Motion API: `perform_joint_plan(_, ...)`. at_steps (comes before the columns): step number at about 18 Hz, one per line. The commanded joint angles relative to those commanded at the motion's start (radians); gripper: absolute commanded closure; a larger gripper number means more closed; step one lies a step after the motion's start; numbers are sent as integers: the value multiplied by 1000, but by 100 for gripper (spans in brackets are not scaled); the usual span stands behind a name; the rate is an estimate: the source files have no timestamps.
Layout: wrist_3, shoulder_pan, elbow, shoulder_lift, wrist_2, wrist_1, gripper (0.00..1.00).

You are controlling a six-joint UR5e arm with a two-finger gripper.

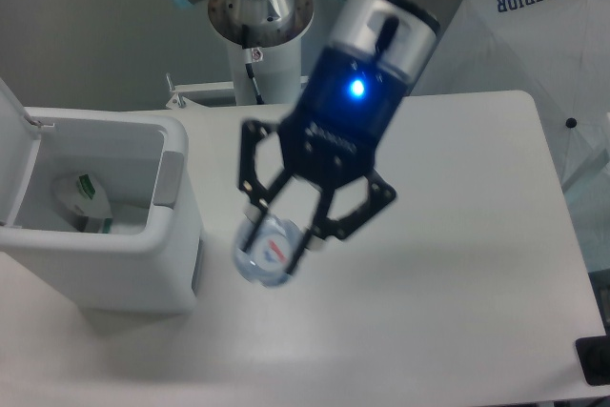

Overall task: Place the trash in the trash can
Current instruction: 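Lift the bottle and carry it over the trash bin, then lower the bottle into the bin and open the gripper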

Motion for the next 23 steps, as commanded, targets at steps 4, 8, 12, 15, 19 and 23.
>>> perform_joint_plan(4,-2,-3,-14,41,-69,0,97)
perform_joint_plan(8,-2,-17,-63,112,-108,2,96)
perform_joint_plan(12,2,-54,-127,166,-108,2,96)
perform_joint_plan(15,2,-84,-162,183,-108,24,96)
perform_joint_plan(19,5,-113,-213,193,-108,57,96)
perform_joint_plan(23,8,-132,-267,181,-106,115,96)
